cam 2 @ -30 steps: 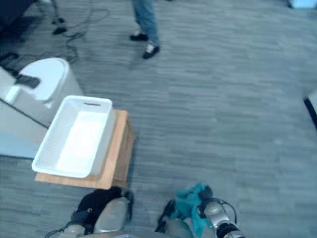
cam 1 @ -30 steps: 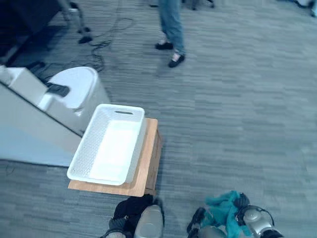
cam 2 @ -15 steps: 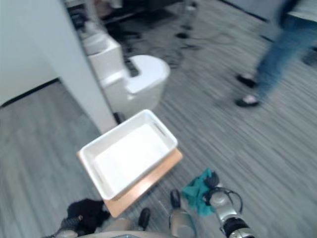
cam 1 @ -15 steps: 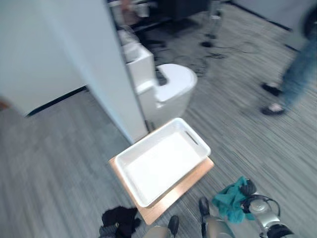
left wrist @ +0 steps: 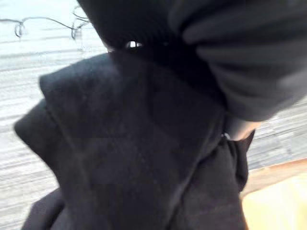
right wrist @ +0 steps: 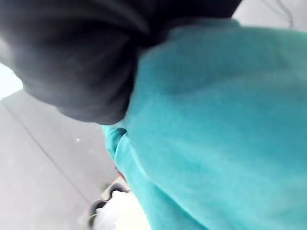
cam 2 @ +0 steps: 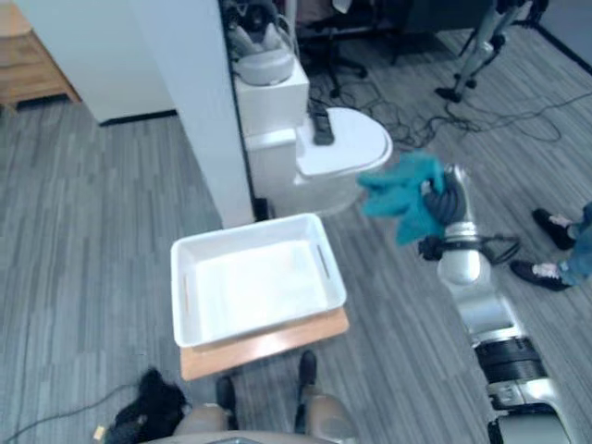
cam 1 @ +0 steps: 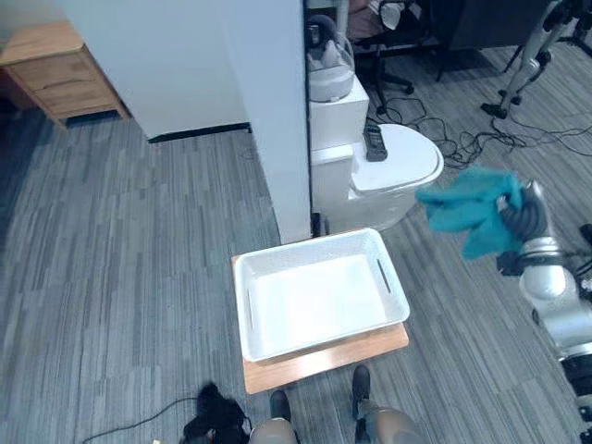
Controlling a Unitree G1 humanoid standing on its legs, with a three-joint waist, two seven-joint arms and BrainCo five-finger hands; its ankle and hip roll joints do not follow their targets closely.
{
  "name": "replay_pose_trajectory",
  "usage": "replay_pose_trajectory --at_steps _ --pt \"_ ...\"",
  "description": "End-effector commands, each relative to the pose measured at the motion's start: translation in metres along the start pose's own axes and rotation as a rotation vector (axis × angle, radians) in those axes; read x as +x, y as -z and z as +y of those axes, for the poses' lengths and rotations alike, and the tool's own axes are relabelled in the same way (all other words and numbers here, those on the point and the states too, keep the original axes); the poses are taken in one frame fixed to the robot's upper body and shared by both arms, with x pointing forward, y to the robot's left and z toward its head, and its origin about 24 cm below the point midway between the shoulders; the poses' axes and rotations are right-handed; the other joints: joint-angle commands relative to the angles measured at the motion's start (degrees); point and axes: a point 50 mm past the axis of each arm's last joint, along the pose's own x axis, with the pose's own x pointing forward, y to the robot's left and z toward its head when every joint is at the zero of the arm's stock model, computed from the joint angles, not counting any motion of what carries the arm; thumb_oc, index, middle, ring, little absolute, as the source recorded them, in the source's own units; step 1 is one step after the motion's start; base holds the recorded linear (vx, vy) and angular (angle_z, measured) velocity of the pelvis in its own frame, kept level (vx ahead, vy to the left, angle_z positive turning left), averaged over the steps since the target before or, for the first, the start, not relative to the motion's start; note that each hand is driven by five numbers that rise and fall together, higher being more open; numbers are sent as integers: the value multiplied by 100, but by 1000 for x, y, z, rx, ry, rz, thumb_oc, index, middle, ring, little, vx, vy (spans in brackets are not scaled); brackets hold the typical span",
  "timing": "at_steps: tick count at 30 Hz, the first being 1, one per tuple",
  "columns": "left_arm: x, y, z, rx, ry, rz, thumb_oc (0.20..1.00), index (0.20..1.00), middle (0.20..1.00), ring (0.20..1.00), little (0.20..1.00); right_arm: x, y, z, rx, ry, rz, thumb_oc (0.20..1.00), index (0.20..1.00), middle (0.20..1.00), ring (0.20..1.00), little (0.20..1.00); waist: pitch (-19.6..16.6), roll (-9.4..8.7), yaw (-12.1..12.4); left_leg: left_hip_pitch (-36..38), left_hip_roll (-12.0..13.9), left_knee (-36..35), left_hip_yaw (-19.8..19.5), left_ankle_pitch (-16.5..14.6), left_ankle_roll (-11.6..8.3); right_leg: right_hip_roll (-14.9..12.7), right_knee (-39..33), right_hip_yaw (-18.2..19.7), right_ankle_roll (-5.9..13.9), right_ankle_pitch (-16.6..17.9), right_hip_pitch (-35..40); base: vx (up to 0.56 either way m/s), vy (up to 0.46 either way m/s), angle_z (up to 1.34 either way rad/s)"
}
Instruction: Tidy up the quilt and then pick up the clothes from the bed and put them into the laundry hamper.
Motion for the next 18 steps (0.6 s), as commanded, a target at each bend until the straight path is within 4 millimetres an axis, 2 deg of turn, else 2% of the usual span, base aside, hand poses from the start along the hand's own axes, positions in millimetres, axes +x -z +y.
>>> replay_pose_trajectory --at_steps 1,2,3,5,7,8,9,10,13,16,17,18 --pt "6 -26 19 19 -37 -112 200 200 200 200 200 17 -31 -20 -6 74 -159 200 200 200 200 200 -223 54 20 -39 243 97 -129 -63 -283 -370 20 -607 727 -1031 538 66 19 35" --pt "5 -32 19 4 -22 -143 200 200 200 200 200 18 -39 -23 17 80 -192 200 200 200 200 200 -250 58 24 44 274 -26 -128 -11 -293 -371 20 -670 729 -1029 584 38 15 41" --pt "2 -45 18 -24 1 -211 200 200 200 200 200 24 -56 -23 52 91 -264 200 200 200 200 200 -290 78 72 111 321 -106 -170 2 -303 -357 20 -707 732 -1018 628 42 25 42" --pt "1 -52 19 -36 8 -248 200 200 200 200 200 25 -63 -22 71 89 -292 200 200 200 200 200 -309 85 84 131 343 -126 -187 17 -313 -347 20 -725 730 -1018 644 17 20 22" --pt "-4 -70 19 -60 25 -340 200 200 200 200 200 30 -78 -20 110 92 -346 200 200 200 200 200 -332 82 139 163 366 -126 -219 27 -322 -346 20 -754 725 -1020 693 25 15 11" --pt "-11 -86 20 -92 41 -430 200 200 200 200 200 31 -91 -17 157 96 -396 200 200 200 200 200 -360 81 200 181 382 -126 -232 21 -330 -352 20 -767 725 -1028 732 0 0 0" --pt "-11 -86 21 -92 41 -429 200 200 200 200 200 31 -91 -17 158 95 -395 200 200 200 200 200 -360 78 195 185 382 -126 -232 20 -331 -352 20 -767 725 -1029 737 41 9 -1" --pt "-18 -97 23 -113 49 -502 200 200 200 200 200 30 -101 -14 188 90 -432 200 200 200 200 200 -368 81 237 198 394 -126 -248 21 -333 -361 20 -780 727 -1032 767 16 4 4" --pt "-24 -107 28 -148 41 -557 200 200 200 200 200 27 -109 -7 243 83 -458 200 200 200 200 200 -371 74 274 216 408 -126 -263 28 -340 -367 20 -796 721 -1035 810 18 0 7" --pt "-34 -120 34 -191 35 -634 200 200 200 200 200 13 -116 7 319 37 -479 200 200 200 200 200 -372 64 294 201 426 -126 -289 35 -357 -370 20 -820 723 -1034 818 8 -1 1" --pt "-37 -124 35 -201 39 -661 200 200 200 200 200 8 -116 12 322 15 -477 200 200 200 200 200 -369 62 298 191 430 -126 -299 38 -359 -369 20 -828 721 -1031 821 0 0 0" --pt "-42 -129 35 -207 48 -695 200 200 200 200 200 2 -107 27 329 -49 -429 200 200 200 200 200 -352 67 306 183 437 -126 -315 51 -366 -375 20 -840 720 -1027 827 0 0 0"
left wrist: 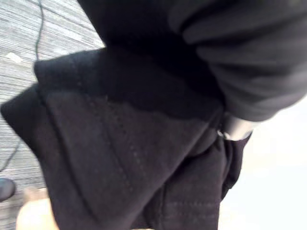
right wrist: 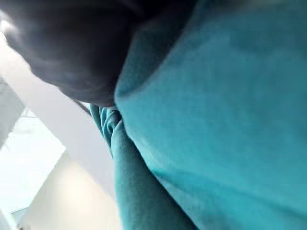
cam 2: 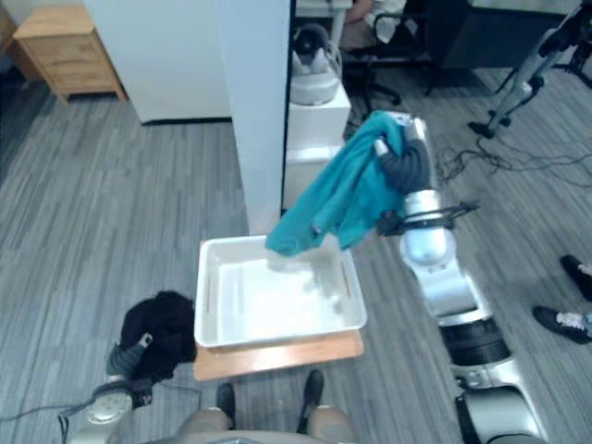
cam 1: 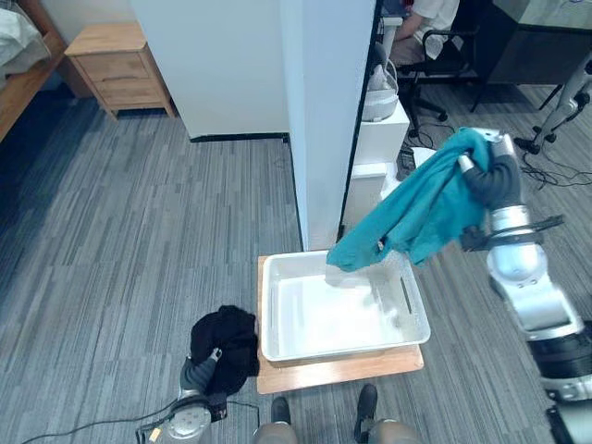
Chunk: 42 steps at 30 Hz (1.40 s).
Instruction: Tidy up the quilt and then pick up the clothes from the bed and put them into the laundry hamper.
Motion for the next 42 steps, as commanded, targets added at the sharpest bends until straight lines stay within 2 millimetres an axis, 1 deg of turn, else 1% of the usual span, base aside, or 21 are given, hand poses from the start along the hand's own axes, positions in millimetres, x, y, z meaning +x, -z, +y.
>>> replay_pose_trajectory --at_steps 1,3,6,7,11,12,13,14,15,17,18,19,22,25,27,30,33,35,36,38,42 --pt "6 -25 11 3 -5 -133 200 200 200 200 200 4 -12 -2 38 -8 -85 200 200 200 200 200 -301 31 100 -24 401 -13 -76 -74 -355 -294 17 -247 592 -1008 432 20 -4 4" --pt "5 -38 9 5 14 -195 200 200 200 200 200 -12 6 18 73 -84 20 200 200 200 200 200 -249 45 116 -39 402 -13 -80 -67 -371 -302 17 -264 596 -997 423 0 0 0" --pt "2 -48 9 1 26 -247 200 200 200 200 200 -38 22 40 95 -204 123 200 200 200 200 200 -212 56 130 -59 408 -13 -80 -58 -392 -312 17 -286 606 -998 408 0 0 0" --pt "1 -48 9 1 25 -246 200 200 200 200 200 -38 22 40 96 -205 124 200 200 200 200 200 -218 54 127 -60 408 -13 -81 -58 -393 -312 17 -288 606 -998 408 0 0 0" --pt "1 -71 4 10 61 -349 200 200 200 200 200 -67 50 72 6 -390 270 200 200 200 200 200 -153 93 168 -125 420 -13 -117 -20 -431 -330 17 -336 614 -998 359 0 -10 1" --pt "0 -89 3 26 79 -430 200 200 200 200 200 -71 62 80 -98 -452 294 940 940 940 940 940 -132 118 196 -166 425 -13 -138 -3 -453 -338 17 -365 616 -1006 337 1 -31 7" --pt "0 -89 3 26 78 -431 200 200 200 200 200 -71 62 81 -98 -452 293 1000 1000 1000 1000 1000 -130 116 189 -169 426 -13 -141 -2 -454 -336 17 -367 615 -1006 335 -4 -32 16" --pt "-1 -106 4 50 84 -506 200 200 200 200 200 -69 68 80 -183 -469 292 1000 1000 1000 1000 1000 -115 152 206 -205 432 -13 -156 17 -473 -342 17 -391 618 -1018 313 -2 -11 20" --pt "-1 -106 4 49 84 -507 200 200 200 200 200 -69 68 80 -183 -468 291 1000 1000 1000 1000 1000 -112 152 202 -208 434 -13 -158 18 -474 -341 17 -393 617 -1018 312 -1 -18 18" --pt "-3 -127 7 71 77 -601 200 200 200 200 200 -60 71 75 -293 -466 250 1000 1000 1000 1000 1000 -102 191 202 -231 433 -13 -159 28 -489 -348 17 -403 621 -1014 290 0 -6 5" --pt "-6 -145 9 83 73 -683 200 200 200 200 200 -54 73 67 -395 -463 211 1000 1000 1000 1000 1000 -106 220 189 -239 443 -13 -153 31 -504 -355 17 -405 628 -1026 280 0 0 0" --pt "-6 -145 9 82 73 -684 200 200 200 200 200 -54 73 67 -396 -462 210 1000 1000 1000 1000 1000 -103 223 189 -239 444 -13 -152 31 -504 -353 17 -405 627 -1026 280 0 0 0" --pt "-16 -176 6 98 101 -831 200 200 200 200 200 -57 81 45 -535 -462 201 1000 1000 1000 1000 1000 -154 256 50 -174 463 -13 -96 11 -518 -338 17 -346 640 -1052 315 0 0 0" --pt "-22 -187 2 109 130 -887 200 200 200 200 200 -63 86 31 -613 -468 208 1000 1000 1000 1000 1000 -189 256 -56 -102 477 -13 -43 -5 -521 -325 17 -306 647 -1053 351 7 -3 -2" --pt "-27 -193 -3 119 155 -922 200 200 200 200 200 -75 92 17 -673 -471 240 1000 1000 1000 1000 1000 -213 257 -177 12 485 -13 31 -65 -522 -308 17 -248 667 -1073 404 36 -11 -16" --pt "-37 -202 -19 141 221 -986 200 200 200 200 200 -112 105 1 -714 -506 354 1000 1000 1000 1000 1000 -306 263 -453 149 494 -13 188 -129 -507 -297 17 -105 704 -1057 399 15 -8 -25" --pt "-41 -207 -27 147 246 -1019 200 200 200 200 200 -126 110 -4 -720 -516 403 1000 1000 1000 1000 1000 -367 265 -572 181 508 -13 296 -128 -500 -291 17 -14 709 -1018 347 22 -4 -37" --pt "-44 -216 -38 163 267 -1064 200 200 200 200 200 -146 118 -7 -699 -516 491 1000 1000 1000 1000 1000 -397 283 -825 286 519 -13 458 -202 -493 -279 17 130 733 -1010 320 23 -6 -39" --pt "-44 -217 -38 164 267 -1065 200 200 200 200 200 -145 118 -7 -699 -515 491 1000 1000 1000 1000 1000 -399 279 -813 268 519 -13 468 -177 -491 -279 17 142 724 -986 296 10 -5 -37" --pt "-49 -230 -46 180 276 -1129 200 200 200 200 200 -166 126 -7 -687 -533 575 1000 1000 1000 1000 1000 -435 302 -1018 332 528 -13 613 -246 -485 -272 17 275 762 -977 233 35 -7 -43" --pt "-55 -242 -53 207 274 -1198 200 200 200 200 200 -180 129 -5 -681 -551 622 1000 1000 1000 1000 1000 -457 320 -1156 323 534 -13 732 -247 -480 -264 17 382 780 -924 114 7 -6 -53"
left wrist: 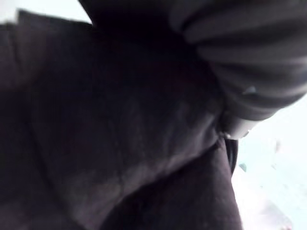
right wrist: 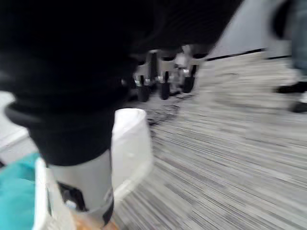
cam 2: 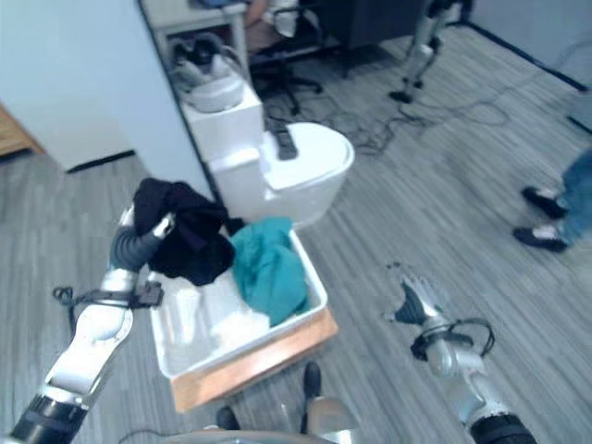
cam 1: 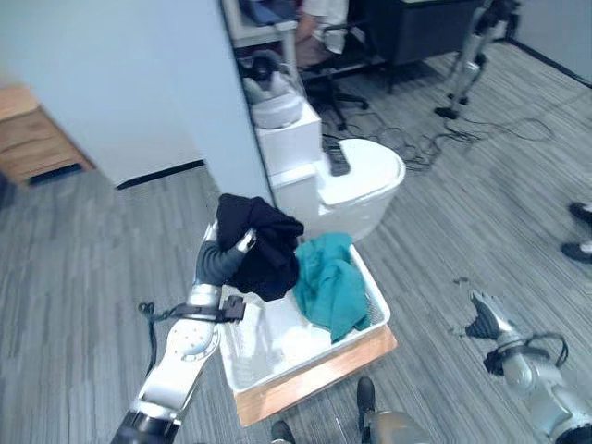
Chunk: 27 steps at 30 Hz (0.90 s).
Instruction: Tidy up the quilt and then pick up the clothes from the bed and put them into the laundry hamper.
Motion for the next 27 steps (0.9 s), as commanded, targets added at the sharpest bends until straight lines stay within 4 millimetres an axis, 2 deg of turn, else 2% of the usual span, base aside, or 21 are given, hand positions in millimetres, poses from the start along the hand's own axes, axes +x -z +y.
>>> replay_pose_trajectory --at_steps 1,4,8,12,16,17,19,20,22,23,24,25,26,27 --pt "17 -31 -4 36 -9 -203 200 200 200 200 200 11 -8 -13 -31 70 -50 1000 1000 1000 1000 1000 -290 -2 -79 55 283 7 -215 -119 -273 -513 19 -3 869 -845 386 -1 -8 -24" --pt "19 -31 -9 9 -10 -196 200 200 200 200 200 10 -7 -5 -22 50 -30 1000 1000 1000 1000 1000 -282 7 -115 2 282 7 -165 -91 -266 -507 19 42 868 -799 285 -11 -1 -20" --pt "15 -18 -18 -21 1 -123 200 200 200 200 200 10 -5 5 8 33 10 1000 1000 1000 1000 1000 -241 -3 -105 -92 291 7 -152 -92 -274 -502 19 29 884 -794 178 5 0 -12" --pt "11 -19 -15 -11 2 -125 200 200 200 200 200 9 -4 11 23 25 27 1000 1000 1000 1000 1000 -211 -42 -26 -196 298 7 -196 -33 -276 -491 19 -4 863 -770 117 -8 -7 8" --pt "1 -29 -11 -71 8 -159 200 200 200 200 200 5 -2 21 46 -1 57 1000 1000 1000 1000 1000 -149 -107 107 -268 318 7 -270 -2 -280 -474 19 -89 840 -790 131 1 -17 14" --pt "-5 -30 -11 -108 15 -153 200 200 200 200 200 2 2 35 51 -42 88 1000 1000 1000 1000 1000 -123 -128 183 -280 329 7 -295 8 -283 -465 19 -120 829 -805 153 10 -22 4" --pt "-15 -17 -13 -137 34 -73 200 200 200 200 200 3 0 43 51 -66 98 1000 1000 1000 1000 1000 -41 -177 262 -291 348 7 -330 28 -293 -451 19 -163 805 -814 179 -16 -29 16" --pt "-15 -17 -13 -137 34 -73 200 200 200 200 200 3 0 43 51 -66 97 1000 1000 1000 1000 1000 -43 -178 261 -293 348 7 -329 29 -293 -451 19 -162 805 -813 177 -17 -20 27" --pt "-25 9 -21 -162 68 71 200 200 200 200 200 6 -3 45 59 -74 99 1000 1000 1000 1000 1000 38 -187 285 -331 354 7 -342 48 -300 -442 19 -155 796 -802 142 -22 -12 12" --pt "-25 9 -21 -162 68 71 200 200 200 200 200 6 -3 45 60 -74 99 1000 1000 1000 1000 1000 32 -187 287 -339 354 7 -340 51 -300 -442 19 -153 795 -799 133 -35 -10 -1" --pt "-33 31 -29 -161 92 184 853 853 853 853 853 9 -6 45 64 -79 93 1000 1000 1000 1000 1000 90 -179 275 -357 345 7 -346 40 -301 -434 19 -141 799 -806 106 -18 1 -4" --pt "-40 44 -33 -150 111 255 1000 1000 1000 1000 1000 11 -9 45 67 -82 88 1000 1000 1000 1000 1000 112 -171 262 -374 344 7 -332 42 -298 -432 19 -125 795 -800 72 -56 -5 -5" --pt "-51 71 -42 -135 119 393 1000 1000 1000 1000 1000 14 -15 48 75 -94 77 1000 1000 1000 1000 1000 165 -159 218 -435 344 7 -298 47 -300 -422 19 -64 782 -781 -41 -53 -8 -10" --pt "-56 79 -44 -132 118 440 1000 1000 1000 1000 1000 15 -18 49 80 -100 71 1000 1000 1000 1000 1000 169 -159 193 -436 346 7 -279 47 -298 -418 19 -39 779 -776 -64 -44 -9 -16"
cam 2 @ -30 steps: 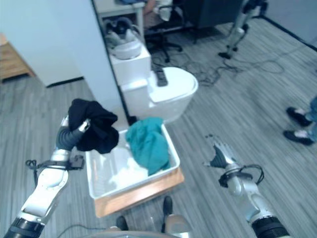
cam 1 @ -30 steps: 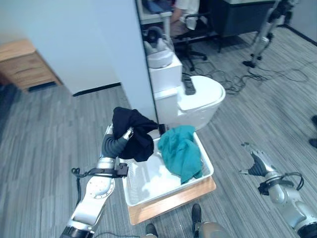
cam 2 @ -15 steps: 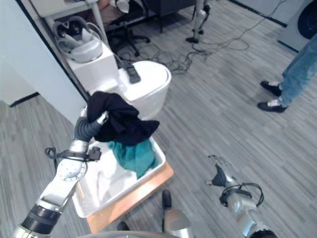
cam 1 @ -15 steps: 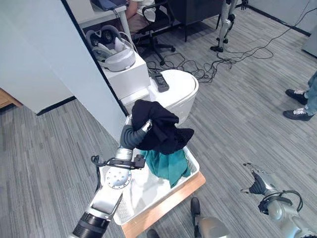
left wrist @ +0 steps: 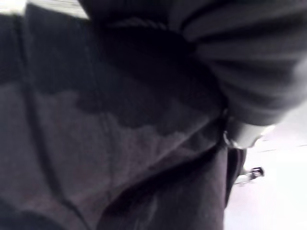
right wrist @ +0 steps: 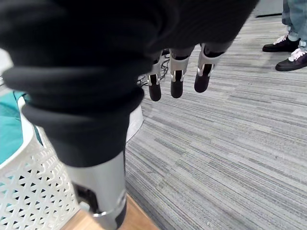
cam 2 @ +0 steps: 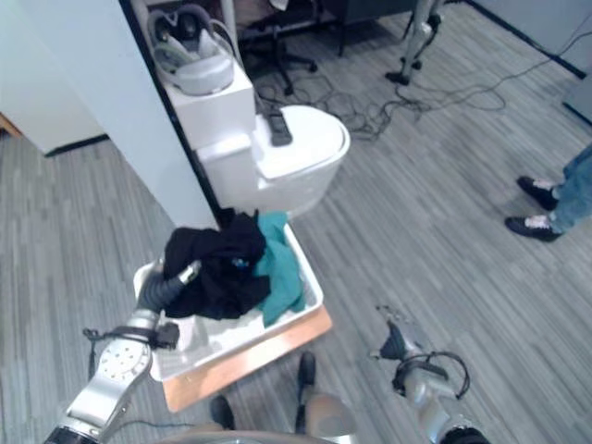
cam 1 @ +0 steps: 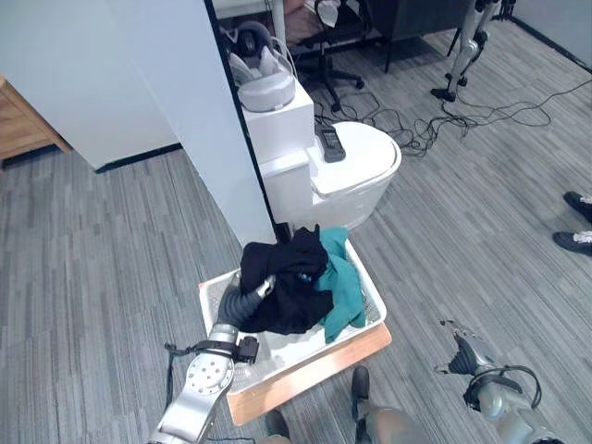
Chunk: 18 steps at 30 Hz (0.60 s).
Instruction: Tidy up the quilt and then pick up the clothes from the bed and put them into the laundry hamper.
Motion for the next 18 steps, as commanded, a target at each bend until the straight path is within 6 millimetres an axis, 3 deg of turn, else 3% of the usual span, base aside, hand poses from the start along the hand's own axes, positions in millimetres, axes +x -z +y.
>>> replay_pose_trajectory --at_steps 1,3,7,12,15,18 --pt "15 -28 -1 -3 -5 -117 1000 1000 1000 1000 1000 13 -8 -17 5 57 -27 1000 1000 1000 1000 1000 156 23 -129 15 308 -28 -115 2 -275 -462 18 28 712 -902 404 -5 -16 -19" --pt "15 -1 0 -1 -48 11 1000 1000 1000 1000 1000 12 -16 -9 8 24 -47 1000 1000 1000 1000 1000 154 14 -202 29 321 -28 -36 14 -285 -445 18 113 690 -907 364 -3 -23 -15" --pt "13 12 16 8 -146 66 1000 1000 1000 1000 1000 10 -19 0 -11 -14 -62 1000 1000 1000 1000 1000 138 21 -308 123 333 -28 70 47 -324 -443 18 183 659 -914 406 8 -5 -21" --pt "17 3 31 2 -234 19 1000 1000 1000 1000 1000 8 -12 0 -1 -9 -39 1000 1000 1000 1000 1000 84 37 -338 217 324 -28 110 54 -344 -474 18 156 671 -901 514 13 12 -4" --pt "18 -18 49 0 -330 -80 1000 1000 1000 1000 1000 3 6 6 67 -10 66 1000 1000 1000 1000 1000 -10 58 -268 319 301 -28 44 10 -338 -529 18 41 682 -906 705 8 17 13" --pt "14 -17 65 -34 -411 -84 1000 1000 1000 1000 1000 0 20 15 116 -32 165 1000 1000 1000 1000 1000 -77 45 -181 377 293 -28 -66 7 -334 -545 18 -58 673 -912 843 -8 -2 22"
